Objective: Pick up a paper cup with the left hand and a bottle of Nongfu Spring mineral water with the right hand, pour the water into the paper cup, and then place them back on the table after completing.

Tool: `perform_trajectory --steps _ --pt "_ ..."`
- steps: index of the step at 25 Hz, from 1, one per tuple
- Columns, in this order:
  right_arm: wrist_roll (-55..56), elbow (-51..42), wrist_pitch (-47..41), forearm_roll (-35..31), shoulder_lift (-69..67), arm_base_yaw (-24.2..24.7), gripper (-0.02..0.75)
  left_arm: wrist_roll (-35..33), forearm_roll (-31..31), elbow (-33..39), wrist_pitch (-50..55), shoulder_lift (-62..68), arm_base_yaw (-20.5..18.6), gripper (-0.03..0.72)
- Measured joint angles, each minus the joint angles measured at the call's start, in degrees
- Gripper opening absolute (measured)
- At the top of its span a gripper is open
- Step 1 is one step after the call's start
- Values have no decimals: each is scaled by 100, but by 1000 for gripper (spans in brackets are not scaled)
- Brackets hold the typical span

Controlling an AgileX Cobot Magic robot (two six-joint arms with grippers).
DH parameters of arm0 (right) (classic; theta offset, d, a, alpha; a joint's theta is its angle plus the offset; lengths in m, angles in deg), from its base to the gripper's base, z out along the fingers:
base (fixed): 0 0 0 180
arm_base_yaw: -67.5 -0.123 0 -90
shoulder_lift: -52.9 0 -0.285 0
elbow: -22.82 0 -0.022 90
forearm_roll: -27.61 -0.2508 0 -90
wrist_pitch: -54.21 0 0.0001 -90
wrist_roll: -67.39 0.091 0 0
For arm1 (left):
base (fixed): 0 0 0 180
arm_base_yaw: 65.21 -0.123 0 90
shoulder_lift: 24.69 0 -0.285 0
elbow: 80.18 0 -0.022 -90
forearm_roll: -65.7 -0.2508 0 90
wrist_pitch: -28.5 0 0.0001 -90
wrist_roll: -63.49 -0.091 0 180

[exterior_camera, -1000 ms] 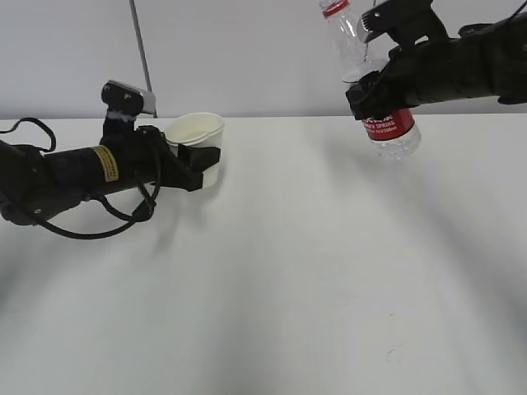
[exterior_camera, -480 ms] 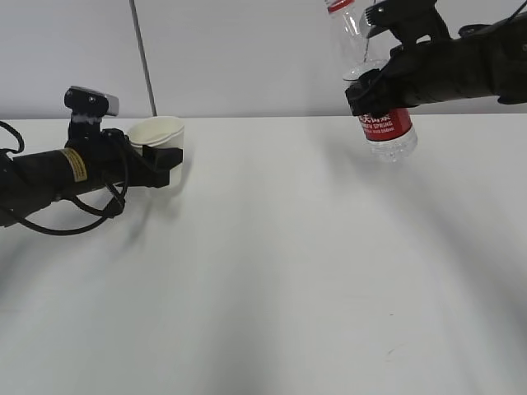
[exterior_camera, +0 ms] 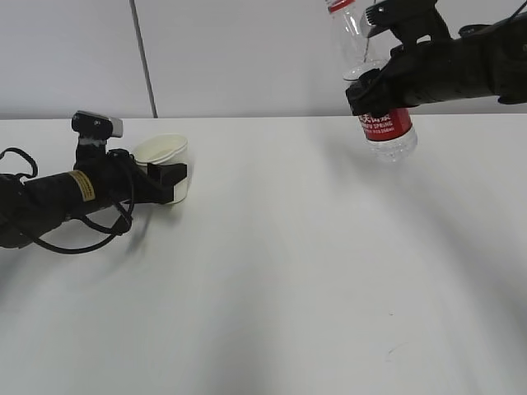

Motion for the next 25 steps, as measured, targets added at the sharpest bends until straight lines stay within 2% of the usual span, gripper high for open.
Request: perform_trajectory --steps 12,22,25 --pt "0 0 -21 0 0 0 407 -127 15 -18 -62 24 0 370" --pt "88 0 -31 0 0 0 407 -174 -1 -18 -185 73 0 447" --pt "94 0 -31 0 0 0 407 -174 -5 -18 -198 79 0 493"
